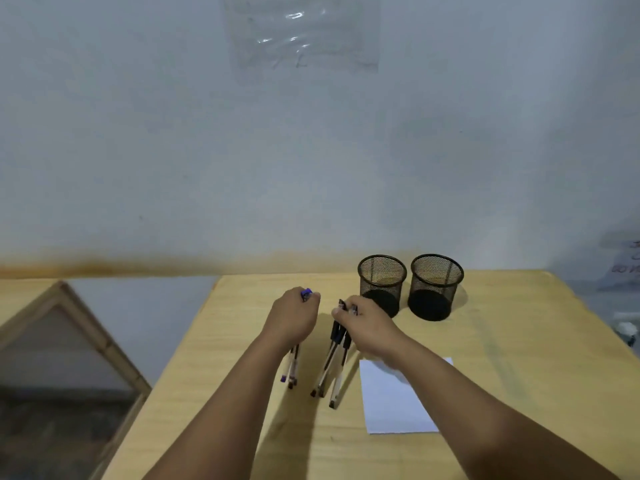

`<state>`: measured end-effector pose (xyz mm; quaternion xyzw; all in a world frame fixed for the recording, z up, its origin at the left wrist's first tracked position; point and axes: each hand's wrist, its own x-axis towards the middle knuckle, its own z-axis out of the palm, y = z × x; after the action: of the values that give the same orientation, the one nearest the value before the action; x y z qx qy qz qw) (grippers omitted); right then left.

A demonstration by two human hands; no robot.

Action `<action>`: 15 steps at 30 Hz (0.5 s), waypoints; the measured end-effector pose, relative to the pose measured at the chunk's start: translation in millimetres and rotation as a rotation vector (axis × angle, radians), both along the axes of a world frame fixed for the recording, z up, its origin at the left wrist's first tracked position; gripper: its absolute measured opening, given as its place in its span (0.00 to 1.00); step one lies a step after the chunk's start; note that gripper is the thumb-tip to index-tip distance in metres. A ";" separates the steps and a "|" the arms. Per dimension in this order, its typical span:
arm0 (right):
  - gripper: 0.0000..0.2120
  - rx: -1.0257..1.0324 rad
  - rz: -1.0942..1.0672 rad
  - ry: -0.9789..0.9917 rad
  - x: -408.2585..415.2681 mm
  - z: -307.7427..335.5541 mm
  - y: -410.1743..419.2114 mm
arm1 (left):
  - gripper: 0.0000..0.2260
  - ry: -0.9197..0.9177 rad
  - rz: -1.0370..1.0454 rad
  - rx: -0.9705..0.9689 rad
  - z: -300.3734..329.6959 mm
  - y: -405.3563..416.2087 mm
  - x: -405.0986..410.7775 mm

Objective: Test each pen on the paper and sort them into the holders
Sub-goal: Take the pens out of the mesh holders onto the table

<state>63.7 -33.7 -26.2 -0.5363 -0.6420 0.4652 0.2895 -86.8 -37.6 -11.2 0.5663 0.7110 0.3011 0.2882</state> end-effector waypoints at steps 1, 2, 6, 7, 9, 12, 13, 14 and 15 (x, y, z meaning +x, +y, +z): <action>0.11 -0.012 -0.011 -0.030 -6.3 -6.3 1.3 | 0.15 -0.037 0.019 -0.026 -6.7 -0.9 -4.4; 0.12 -0.025 -0.022 -0.057 -11.5 -11.3 2.8 | 0.14 -0.072 0.037 -0.044 -12.0 -2.0 -7.5; 0.16 -0.031 -0.048 -0.173 -23.3 -27.6 10.2 | 0.14 -0.164 0.057 -0.063 -29.6 -5.2 -13.0; 0.15 -0.015 -0.047 -0.198 -24.4 -28.8 11.0 | 0.17 -0.173 0.062 -0.067 -32.1 -5.4 -14.1; 0.14 0.029 -0.039 -0.254 -24.6 -28.2 12.0 | 0.25 -0.138 0.079 -0.063 -33.8 -6.5 -17.0; 0.15 0.093 0.015 -0.305 -21.0 -23.9 10.0 | 0.25 -0.134 0.063 -0.028 -34.4 -12.4 -22.5; 0.14 0.115 0.041 -0.298 -18.7 -24.4 9.3 | 0.24 -0.124 0.052 -0.012 -34.8 -16.0 -24.3; 0.13 0.131 0.060 -0.291 -15.6 -25.1 7.8 | 0.23 -0.107 0.041 0.005 -35.6 -20.6 -26.1; 0.11 0.151 0.069 -0.278 -12.1 -26.3 5.8 | 0.23 -0.085 0.032 0.020 -37.8 -25.2 -28.5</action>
<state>51.6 -27.9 -52.5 -0.5498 -0.7271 0.3467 0.2209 -115.3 -62.8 -49.1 0.5446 0.7040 0.3365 0.3075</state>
